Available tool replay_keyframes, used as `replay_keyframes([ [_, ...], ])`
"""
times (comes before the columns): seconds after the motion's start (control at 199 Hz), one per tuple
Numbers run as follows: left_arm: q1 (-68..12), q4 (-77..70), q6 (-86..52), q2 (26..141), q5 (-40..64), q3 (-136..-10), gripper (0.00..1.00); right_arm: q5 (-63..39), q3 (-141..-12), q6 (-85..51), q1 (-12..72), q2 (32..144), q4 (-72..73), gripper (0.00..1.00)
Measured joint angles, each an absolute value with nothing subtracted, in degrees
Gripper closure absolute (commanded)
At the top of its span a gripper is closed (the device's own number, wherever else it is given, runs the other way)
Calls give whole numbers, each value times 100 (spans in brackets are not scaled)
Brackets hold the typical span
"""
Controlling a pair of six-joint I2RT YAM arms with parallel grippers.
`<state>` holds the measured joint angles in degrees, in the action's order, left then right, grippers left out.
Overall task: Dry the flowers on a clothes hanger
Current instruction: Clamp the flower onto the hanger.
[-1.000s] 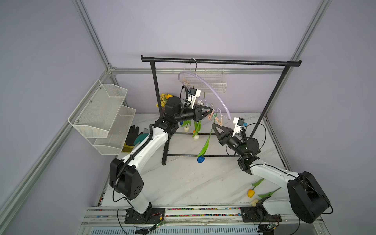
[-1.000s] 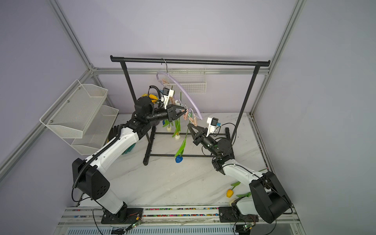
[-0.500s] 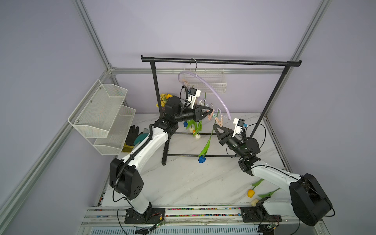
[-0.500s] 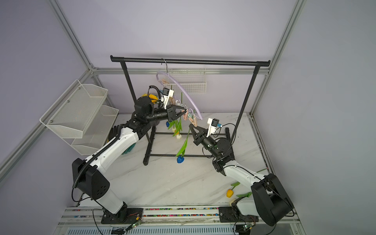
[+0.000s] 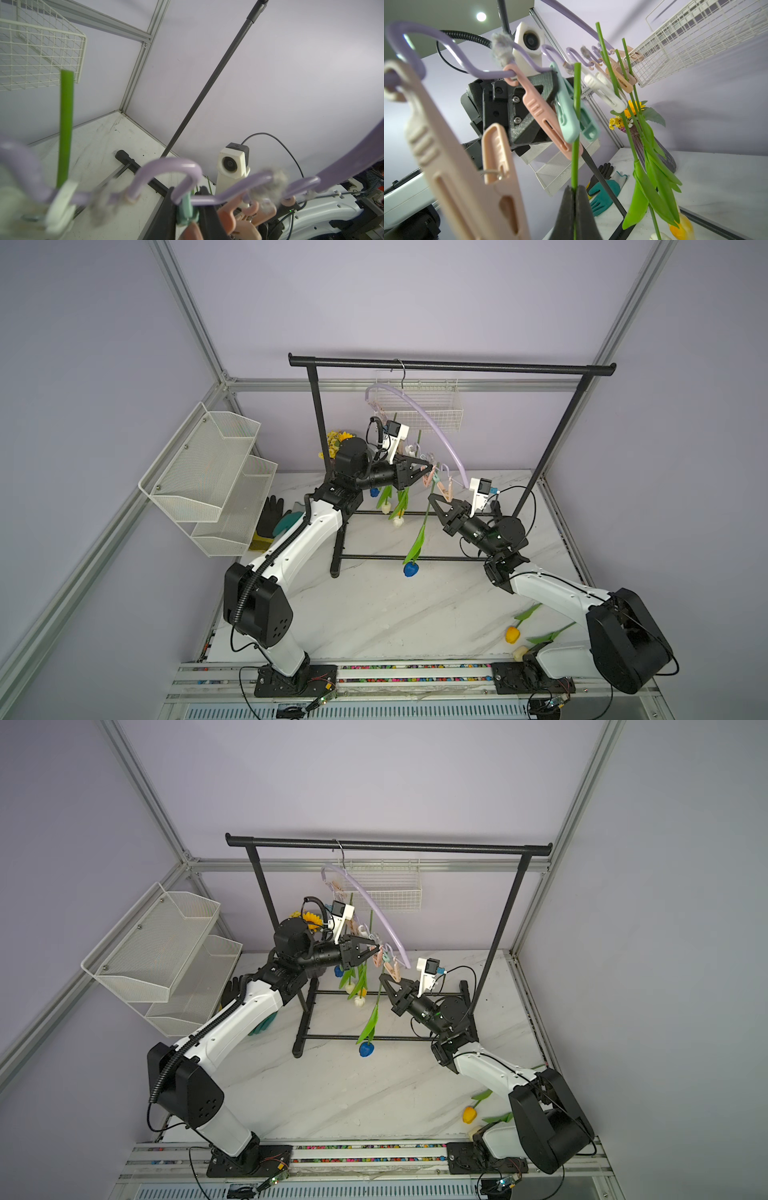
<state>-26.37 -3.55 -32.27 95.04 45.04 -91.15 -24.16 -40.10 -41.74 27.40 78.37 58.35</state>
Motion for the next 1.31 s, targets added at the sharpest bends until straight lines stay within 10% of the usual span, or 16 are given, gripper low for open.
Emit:
replay_keyframes([
  [0.598, -2574, -427, -3183, 9496, 4576, -8849, 33, -2397, -4010, -4167, 2742, 7837, 5708, 100],
  [0.759, -2523, -412, -3194, 9426, 4558, -8823, 19, -2331, -4021, -4077, 2742, 7835, 5559, 76],
  [1.307, -1881, 187, -2928, 8261, 4064, -8132, 9, -1243, -3979, -3358, 2744, 6635, 3640, 54],
])
